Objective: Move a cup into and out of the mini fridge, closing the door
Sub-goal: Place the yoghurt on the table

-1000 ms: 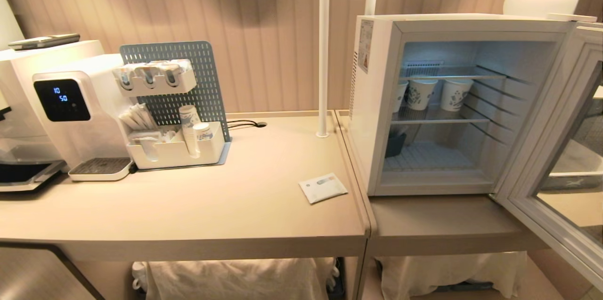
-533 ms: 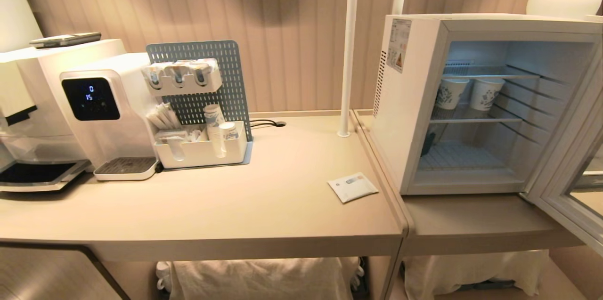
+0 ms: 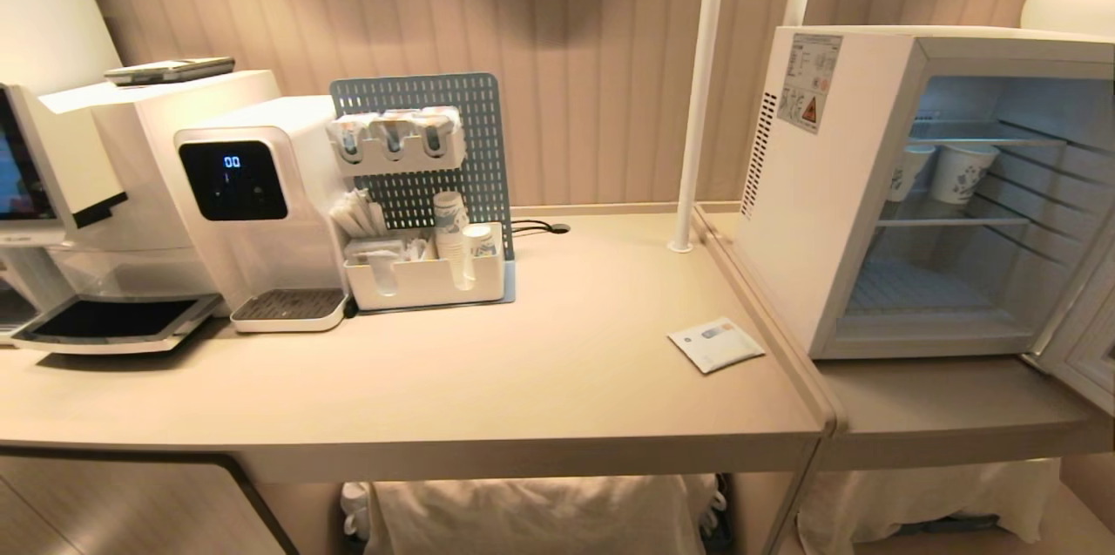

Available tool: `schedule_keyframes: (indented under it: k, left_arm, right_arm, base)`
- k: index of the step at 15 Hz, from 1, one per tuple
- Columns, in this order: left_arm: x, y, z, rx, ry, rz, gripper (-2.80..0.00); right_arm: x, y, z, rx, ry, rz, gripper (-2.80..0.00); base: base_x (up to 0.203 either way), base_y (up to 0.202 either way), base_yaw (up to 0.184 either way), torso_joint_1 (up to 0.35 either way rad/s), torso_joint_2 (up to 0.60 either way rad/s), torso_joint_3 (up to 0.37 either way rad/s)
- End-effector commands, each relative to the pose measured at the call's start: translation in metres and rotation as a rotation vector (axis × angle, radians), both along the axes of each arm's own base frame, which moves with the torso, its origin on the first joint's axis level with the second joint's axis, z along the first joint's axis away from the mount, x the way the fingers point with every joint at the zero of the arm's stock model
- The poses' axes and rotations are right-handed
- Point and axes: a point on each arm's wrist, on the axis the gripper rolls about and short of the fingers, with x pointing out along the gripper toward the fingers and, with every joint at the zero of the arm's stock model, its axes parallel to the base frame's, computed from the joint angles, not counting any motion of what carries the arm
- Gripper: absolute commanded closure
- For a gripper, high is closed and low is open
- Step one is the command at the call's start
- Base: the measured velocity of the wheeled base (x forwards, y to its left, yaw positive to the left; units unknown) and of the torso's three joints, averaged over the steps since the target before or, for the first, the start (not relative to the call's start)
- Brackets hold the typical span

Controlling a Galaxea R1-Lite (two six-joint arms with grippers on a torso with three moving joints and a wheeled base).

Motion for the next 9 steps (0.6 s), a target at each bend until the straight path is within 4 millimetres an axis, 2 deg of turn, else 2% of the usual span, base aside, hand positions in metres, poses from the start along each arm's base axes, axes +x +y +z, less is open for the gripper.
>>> schedule_keyframes:
  k: [1,9]
  left_arm:
    - [0.0001,0.0,-0.0004,-0.001,0.001,0.001,0.0]
    - [0.0001,0.0,-0.0004,-0.001,0.001,0.001,0.0]
  right_arm:
    - [0.0002,0.0,-0.0002,-0.001,0.002,0.001,0.0]
    - [0.0002,0.0,-0.0002,-0.002,0.002,0.002,0.0]
  base:
    - [0.0,0.196,-0.002,0.002,0.0,0.002]
    - [0.0,0.193,0.002,0.002,0.0,0.002]
